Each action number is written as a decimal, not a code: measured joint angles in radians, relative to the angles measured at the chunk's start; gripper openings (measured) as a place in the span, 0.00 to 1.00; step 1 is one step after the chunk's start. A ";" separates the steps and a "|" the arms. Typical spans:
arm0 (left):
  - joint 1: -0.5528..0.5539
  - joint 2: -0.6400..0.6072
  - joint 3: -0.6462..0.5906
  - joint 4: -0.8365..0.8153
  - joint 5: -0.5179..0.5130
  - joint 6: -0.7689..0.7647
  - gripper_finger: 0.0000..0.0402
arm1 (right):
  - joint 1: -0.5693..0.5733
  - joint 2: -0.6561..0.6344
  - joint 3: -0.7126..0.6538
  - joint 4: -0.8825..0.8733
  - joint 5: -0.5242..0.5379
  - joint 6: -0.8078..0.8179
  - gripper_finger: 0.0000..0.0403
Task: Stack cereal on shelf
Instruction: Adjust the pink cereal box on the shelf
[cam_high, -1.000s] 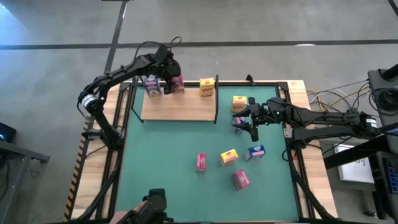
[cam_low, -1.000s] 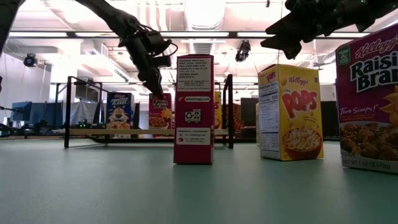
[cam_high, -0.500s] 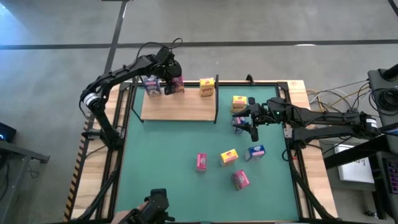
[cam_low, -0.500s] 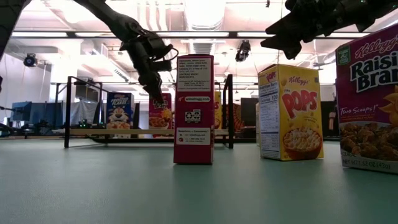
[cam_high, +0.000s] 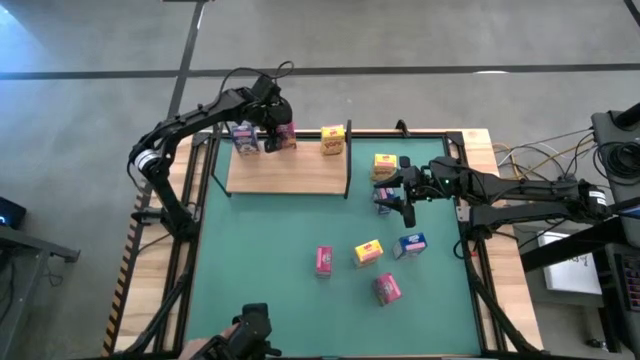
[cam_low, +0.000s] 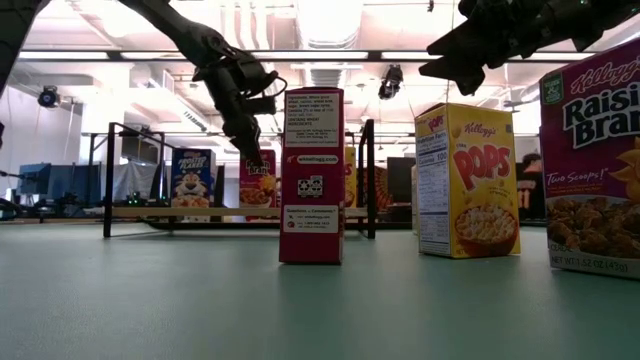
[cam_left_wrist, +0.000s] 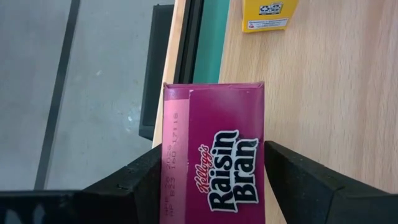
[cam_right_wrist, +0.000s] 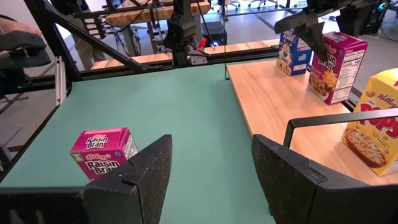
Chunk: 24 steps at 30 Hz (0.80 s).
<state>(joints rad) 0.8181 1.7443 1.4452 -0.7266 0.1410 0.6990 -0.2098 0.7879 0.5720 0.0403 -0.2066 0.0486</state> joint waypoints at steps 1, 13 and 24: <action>0.000 0.000 0.000 0.000 0.000 0.000 0.57 | 0.000 0.000 0.000 0.000 0.000 0.000 0.52; 0.000 0.000 0.000 0.000 0.000 0.002 0.55 | 0.000 0.000 0.000 0.000 0.000 0.003 0.52; -0.001 -0.001 0.000 -0.001 0.000 -0.011 0.36 | 0.000 0.000 0.000 0.000 0.000 0.002 0.52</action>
<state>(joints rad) 0.8169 1.7432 1.4452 -0.7273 0.1413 0.6875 -0.2100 0.7879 0.5720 0.0407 -0.2066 0.0508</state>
